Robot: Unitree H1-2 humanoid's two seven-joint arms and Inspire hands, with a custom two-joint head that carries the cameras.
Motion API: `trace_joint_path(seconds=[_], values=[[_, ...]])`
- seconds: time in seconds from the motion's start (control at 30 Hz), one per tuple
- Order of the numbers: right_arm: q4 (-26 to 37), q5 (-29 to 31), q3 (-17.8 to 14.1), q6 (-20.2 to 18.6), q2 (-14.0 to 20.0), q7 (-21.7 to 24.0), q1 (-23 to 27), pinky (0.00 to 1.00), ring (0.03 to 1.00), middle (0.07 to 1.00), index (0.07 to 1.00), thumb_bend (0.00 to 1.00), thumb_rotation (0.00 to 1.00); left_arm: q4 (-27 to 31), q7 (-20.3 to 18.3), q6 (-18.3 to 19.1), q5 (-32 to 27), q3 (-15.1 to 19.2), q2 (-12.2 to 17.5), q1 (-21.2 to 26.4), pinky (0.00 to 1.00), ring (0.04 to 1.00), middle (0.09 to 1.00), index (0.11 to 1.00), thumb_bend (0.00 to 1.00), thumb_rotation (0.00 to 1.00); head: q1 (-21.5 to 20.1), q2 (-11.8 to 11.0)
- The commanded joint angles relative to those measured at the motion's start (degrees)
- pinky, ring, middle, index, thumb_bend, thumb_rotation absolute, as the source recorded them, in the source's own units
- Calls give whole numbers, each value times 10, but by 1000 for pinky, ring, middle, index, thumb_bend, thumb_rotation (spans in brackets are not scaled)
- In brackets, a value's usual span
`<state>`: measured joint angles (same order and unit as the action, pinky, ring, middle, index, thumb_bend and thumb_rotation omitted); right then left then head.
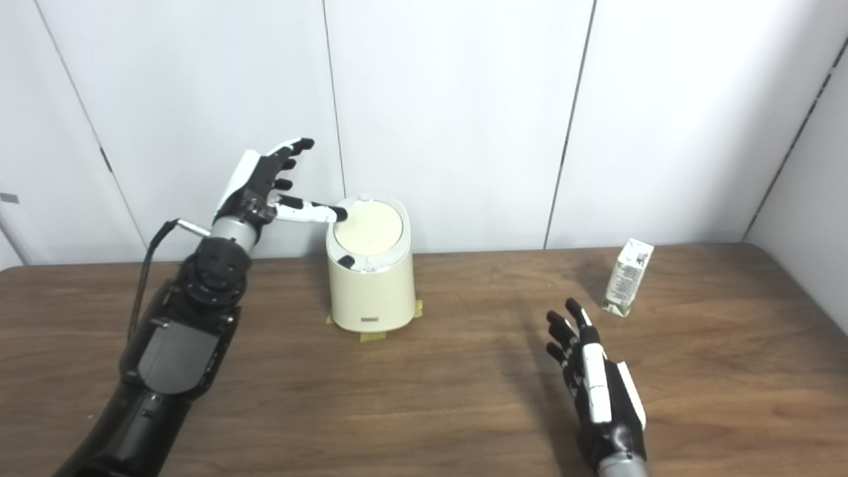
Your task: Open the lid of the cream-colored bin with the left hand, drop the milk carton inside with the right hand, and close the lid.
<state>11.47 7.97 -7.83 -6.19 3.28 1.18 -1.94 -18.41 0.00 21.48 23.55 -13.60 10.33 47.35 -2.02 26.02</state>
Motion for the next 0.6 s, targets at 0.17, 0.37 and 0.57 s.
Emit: trace_joint_path(seconds=[0.17, 0.37, 0.57], values=[[14, -4, 0, 25, 0, -6, 9, 912, 929, 889, 948, 518, 1000, -27, 25, -75, 93, -52, 23, 74, 773, 878, 893, 875, 946, 10, 5, 5], [8, -6, 3, 28, 0, -7, 12, 900, 926, 896, 953, 492, 988, -33, 30, -106, 130, -61, 27, 82, 762, 856, 869, 877, 964, 10, 4, 8], [12, -6, 6, 23, -4, -11, 15, 881, 918, 888, 946, 543, 924, -35, 16, -106, 136, -59, 25, 92, 753, 857, 872, 891, 974, 26, 2, 13]])
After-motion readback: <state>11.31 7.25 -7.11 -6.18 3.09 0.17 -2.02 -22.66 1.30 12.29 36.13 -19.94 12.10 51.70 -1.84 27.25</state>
